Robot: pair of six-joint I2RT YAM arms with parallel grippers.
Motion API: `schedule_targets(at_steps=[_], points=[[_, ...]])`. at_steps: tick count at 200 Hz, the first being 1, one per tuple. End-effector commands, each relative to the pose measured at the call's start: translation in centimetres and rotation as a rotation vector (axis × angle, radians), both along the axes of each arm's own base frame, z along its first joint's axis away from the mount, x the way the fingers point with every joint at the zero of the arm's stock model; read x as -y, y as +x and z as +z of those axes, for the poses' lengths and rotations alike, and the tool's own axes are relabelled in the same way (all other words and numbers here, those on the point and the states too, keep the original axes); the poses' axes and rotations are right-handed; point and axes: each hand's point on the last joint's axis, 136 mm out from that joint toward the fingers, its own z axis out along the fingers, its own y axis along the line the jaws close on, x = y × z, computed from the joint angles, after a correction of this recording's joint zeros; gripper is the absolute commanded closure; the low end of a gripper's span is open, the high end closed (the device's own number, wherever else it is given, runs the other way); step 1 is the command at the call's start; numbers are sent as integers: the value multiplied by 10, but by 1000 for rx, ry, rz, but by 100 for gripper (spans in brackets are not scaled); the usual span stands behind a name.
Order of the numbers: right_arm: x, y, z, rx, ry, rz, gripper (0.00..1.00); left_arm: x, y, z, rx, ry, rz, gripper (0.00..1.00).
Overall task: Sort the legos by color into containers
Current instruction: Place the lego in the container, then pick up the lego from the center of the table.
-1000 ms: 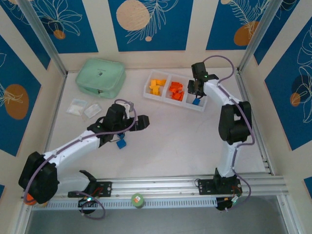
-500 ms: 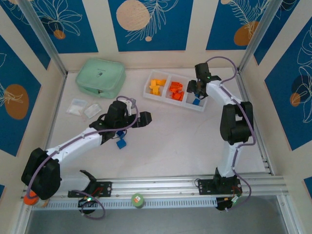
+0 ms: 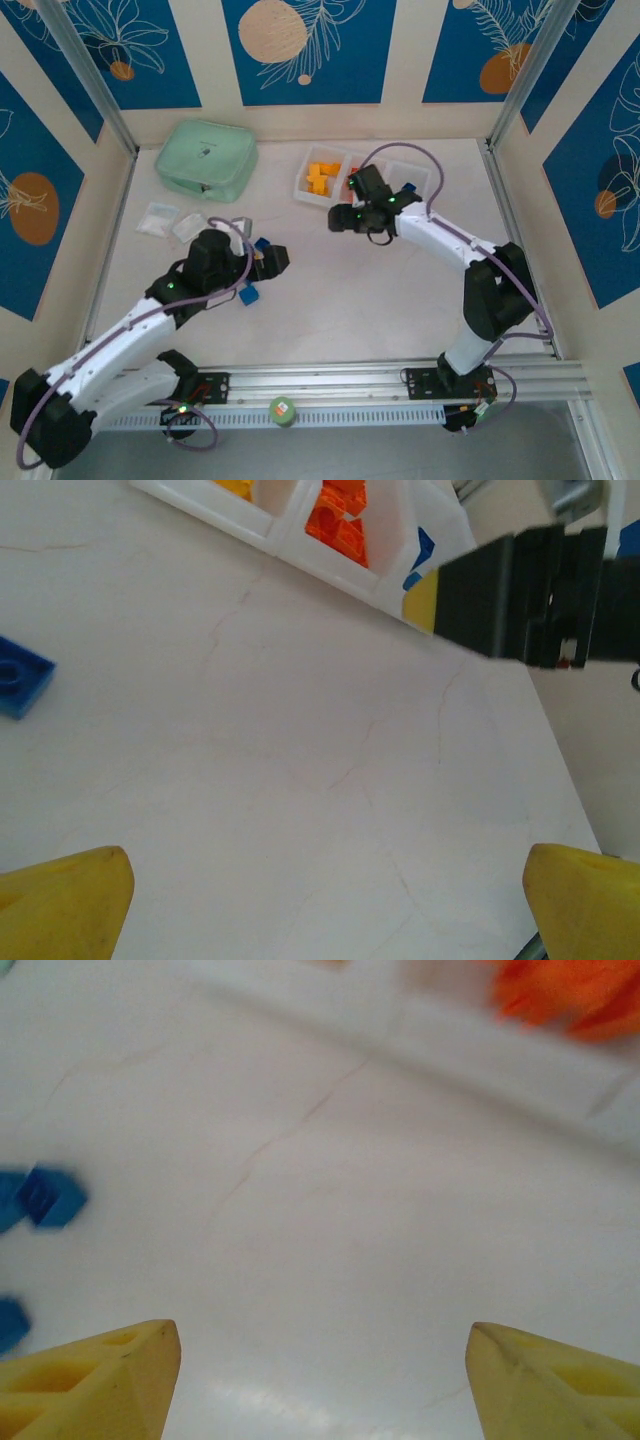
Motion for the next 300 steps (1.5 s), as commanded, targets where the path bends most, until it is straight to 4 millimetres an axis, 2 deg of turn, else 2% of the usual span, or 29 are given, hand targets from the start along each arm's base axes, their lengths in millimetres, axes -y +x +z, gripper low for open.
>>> schedule_targets(at_steps=[1,42,69,87,108,138,186,246,279,300], points=[[-39,-32,-8,-81,44,83,23,-29,-15,-13,-29,65,68,1],[-108,-53,-26,-109,47,270,22,-57,-40,-11,-24,92,119,1],[-140,-52,-42,-81,-24,363,22,-70,-51,-9,-28,105,144,1],[-154,-47,-54,-72,-66,386,23,-73,-55,-9,-32,100,148,1],[-164,-36,-70,-84,-119,400,23,-77,-57,-10,-35,101,162,1],[-180,-24,-83,-68,-161,432,23,-81,-59,-10,-33,109,176,1],[-193,-6,-102,-59,-227,440,29,-90,-61,-5,-37,131,206,1],[-206,12,-109,-25,-254,462,43,-95,-60,-1,-38,142,233,1],[-213,11,-110,-39,-235,471,52,-96,-60,0,-42,142,241,1],[-216,11,-111,-50,-225,471,62,-96,-60,5,-40,150,240,1]])
